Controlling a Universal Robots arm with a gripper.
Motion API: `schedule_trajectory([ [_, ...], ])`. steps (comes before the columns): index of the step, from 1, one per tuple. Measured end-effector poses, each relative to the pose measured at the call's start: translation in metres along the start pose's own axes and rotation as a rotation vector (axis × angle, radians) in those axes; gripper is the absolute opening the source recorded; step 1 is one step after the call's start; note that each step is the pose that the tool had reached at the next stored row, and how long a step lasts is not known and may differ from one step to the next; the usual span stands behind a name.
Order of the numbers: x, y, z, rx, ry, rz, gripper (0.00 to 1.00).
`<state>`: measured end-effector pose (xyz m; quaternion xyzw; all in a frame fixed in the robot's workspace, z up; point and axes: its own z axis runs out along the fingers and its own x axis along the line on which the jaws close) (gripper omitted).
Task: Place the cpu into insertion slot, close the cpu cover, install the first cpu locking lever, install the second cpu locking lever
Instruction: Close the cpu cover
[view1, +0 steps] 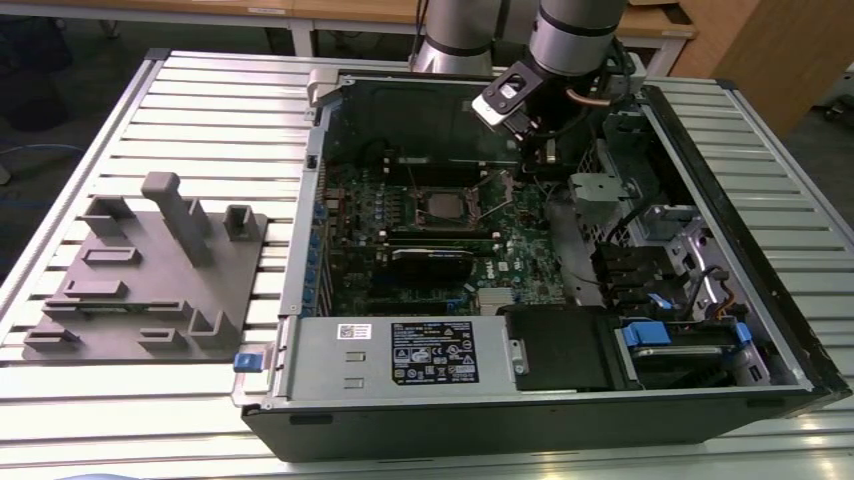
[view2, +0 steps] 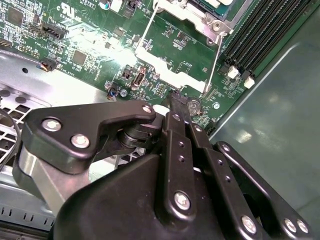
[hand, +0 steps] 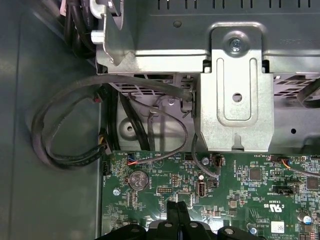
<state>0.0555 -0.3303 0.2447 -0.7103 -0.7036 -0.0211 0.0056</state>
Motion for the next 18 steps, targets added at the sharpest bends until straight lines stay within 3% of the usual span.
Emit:
schedule_trajectory([
  [8, -0.0002, -0.0001, 0.0045, -0.0001, 0.0002, 0.0, 0.11],
  [15, -0.0002, -0.0001, 0.0049, 0.0, 0.0002, 0.0, 0.11],
  [16, -0.0002, -0.0001, 0.0049, 0.0005, 0.0001, 0.0, 0.11],
  [18, -0.0002, -0.0001, 0.0051, 0.008, 0.0003, 0.0, 0.11],
])
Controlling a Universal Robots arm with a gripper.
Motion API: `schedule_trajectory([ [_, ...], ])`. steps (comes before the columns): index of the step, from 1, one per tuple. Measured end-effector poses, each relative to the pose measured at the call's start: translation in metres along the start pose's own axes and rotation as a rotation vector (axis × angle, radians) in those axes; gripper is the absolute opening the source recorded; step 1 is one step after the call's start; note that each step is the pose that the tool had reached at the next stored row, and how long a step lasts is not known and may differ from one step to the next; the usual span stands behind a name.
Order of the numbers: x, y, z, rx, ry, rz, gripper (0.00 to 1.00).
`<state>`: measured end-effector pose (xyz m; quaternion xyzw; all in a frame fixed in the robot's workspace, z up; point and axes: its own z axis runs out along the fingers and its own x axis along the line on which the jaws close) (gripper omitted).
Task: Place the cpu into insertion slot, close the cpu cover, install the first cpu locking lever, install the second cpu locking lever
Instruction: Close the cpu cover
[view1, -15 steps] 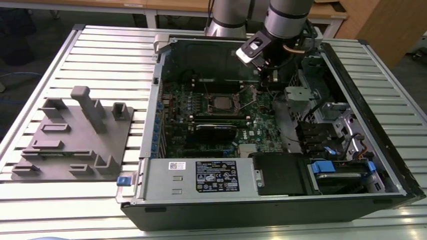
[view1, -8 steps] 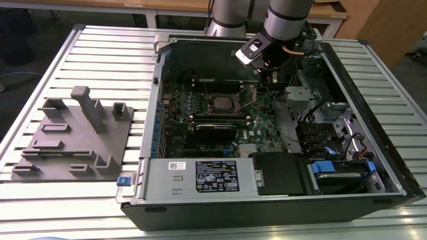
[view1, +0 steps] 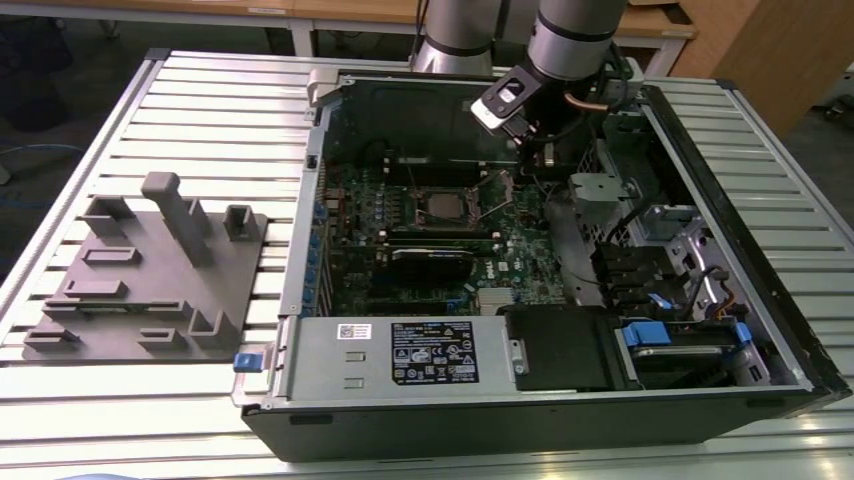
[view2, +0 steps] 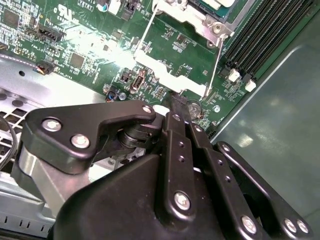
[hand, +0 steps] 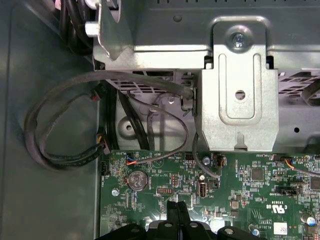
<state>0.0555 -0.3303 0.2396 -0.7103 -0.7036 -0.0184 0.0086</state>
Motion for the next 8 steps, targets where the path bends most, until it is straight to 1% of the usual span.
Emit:
schedule_trajectory([
  [1, 0.0, 0.0, 0.0, 0.001, -0.0001, 0.0, 0.11],
  [8, 0.0, 0.0, 0.0008, 0.0011, 0.0001, 0.0, 0.11],
])
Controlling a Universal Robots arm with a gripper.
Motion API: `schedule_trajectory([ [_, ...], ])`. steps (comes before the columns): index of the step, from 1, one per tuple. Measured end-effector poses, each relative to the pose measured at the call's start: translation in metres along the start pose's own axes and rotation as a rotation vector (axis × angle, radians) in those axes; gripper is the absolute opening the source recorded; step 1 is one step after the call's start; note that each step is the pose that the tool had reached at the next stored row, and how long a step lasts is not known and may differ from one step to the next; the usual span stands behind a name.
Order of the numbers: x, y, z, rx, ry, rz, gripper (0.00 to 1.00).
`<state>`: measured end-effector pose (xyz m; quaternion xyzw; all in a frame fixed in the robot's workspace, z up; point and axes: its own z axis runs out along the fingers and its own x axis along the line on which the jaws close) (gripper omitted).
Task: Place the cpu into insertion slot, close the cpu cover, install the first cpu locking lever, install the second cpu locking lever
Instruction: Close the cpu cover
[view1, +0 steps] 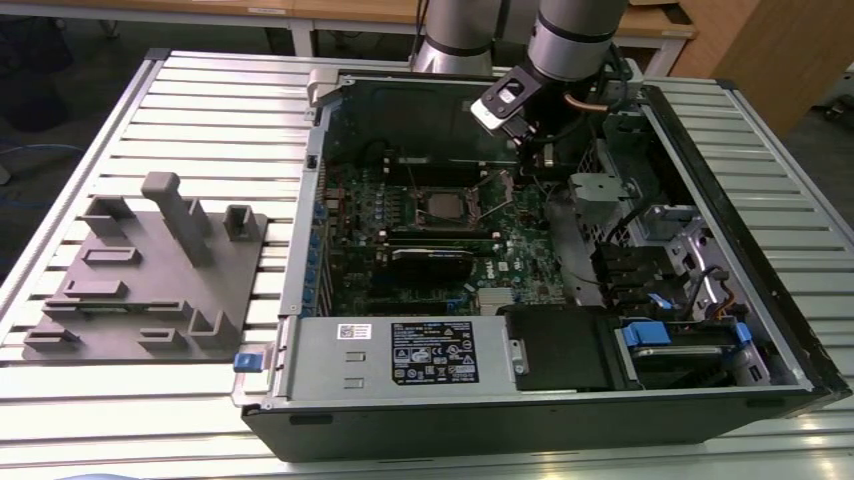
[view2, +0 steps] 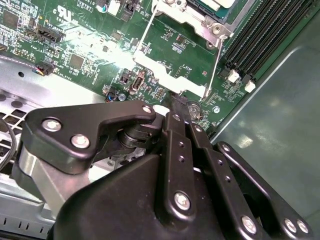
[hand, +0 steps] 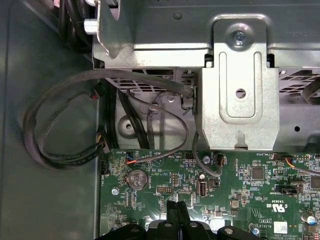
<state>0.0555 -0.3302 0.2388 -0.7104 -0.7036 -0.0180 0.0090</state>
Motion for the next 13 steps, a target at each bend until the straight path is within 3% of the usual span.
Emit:
schedule_trajectory([
  [6, 0.0, -0.0005, 0.0001, -0.0002, -0.0002, 0.0, 0.11],
  [13, -0.0001, -0.0075, 0.0, -0.0059, -0.0002, 0.0, 0.11],
])
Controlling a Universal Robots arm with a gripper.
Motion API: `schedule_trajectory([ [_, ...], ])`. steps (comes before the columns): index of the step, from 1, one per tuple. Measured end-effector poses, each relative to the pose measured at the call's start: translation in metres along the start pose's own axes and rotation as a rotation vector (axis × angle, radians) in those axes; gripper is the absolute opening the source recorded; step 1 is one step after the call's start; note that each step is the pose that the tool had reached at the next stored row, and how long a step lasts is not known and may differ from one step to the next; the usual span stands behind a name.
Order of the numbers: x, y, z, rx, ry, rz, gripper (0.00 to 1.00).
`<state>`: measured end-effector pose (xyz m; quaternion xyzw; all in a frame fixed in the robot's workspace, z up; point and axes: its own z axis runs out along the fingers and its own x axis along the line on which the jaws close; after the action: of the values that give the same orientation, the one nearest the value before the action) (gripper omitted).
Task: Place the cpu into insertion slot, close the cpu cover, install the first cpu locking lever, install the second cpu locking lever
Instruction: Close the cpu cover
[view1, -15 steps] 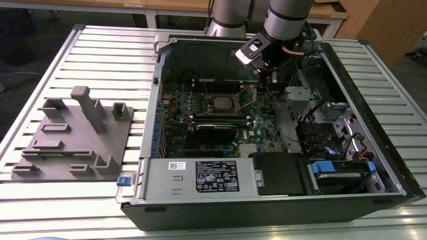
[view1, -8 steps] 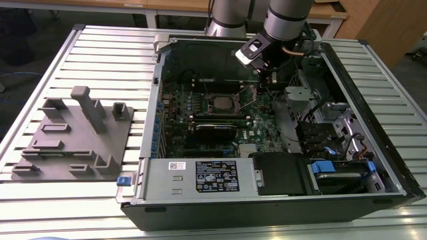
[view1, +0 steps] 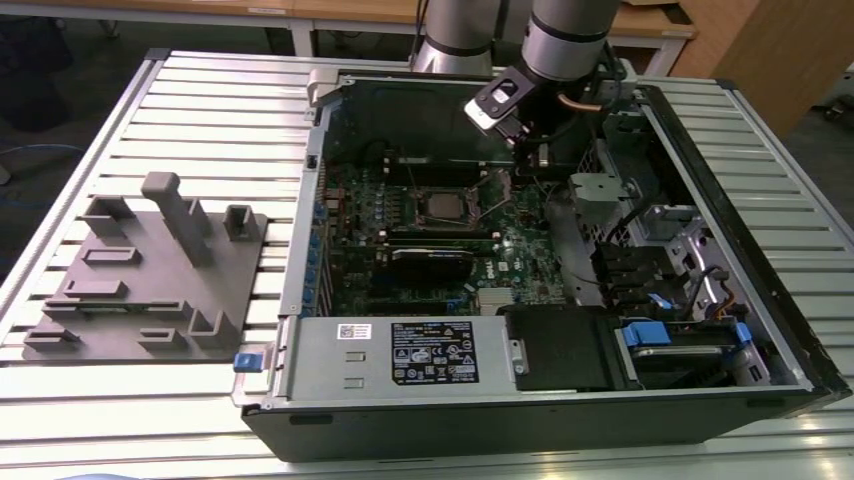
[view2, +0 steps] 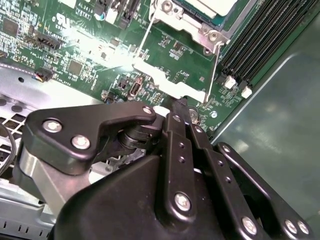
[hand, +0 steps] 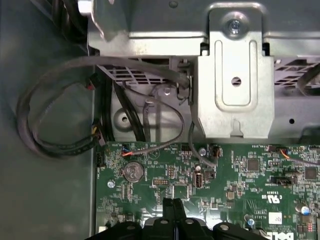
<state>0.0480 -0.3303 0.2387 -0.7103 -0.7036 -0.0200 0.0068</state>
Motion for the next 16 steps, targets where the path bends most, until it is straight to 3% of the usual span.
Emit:
schedule_trajectory([
  [9, -0.0001, -0.0134, -0.0001, -0.0137, 0.0001, 0.0, 0.11],
  [16, -0.0003, -0.0288, -0.0003, -0.0322, 0.0002, -0.001, 0.11],
])
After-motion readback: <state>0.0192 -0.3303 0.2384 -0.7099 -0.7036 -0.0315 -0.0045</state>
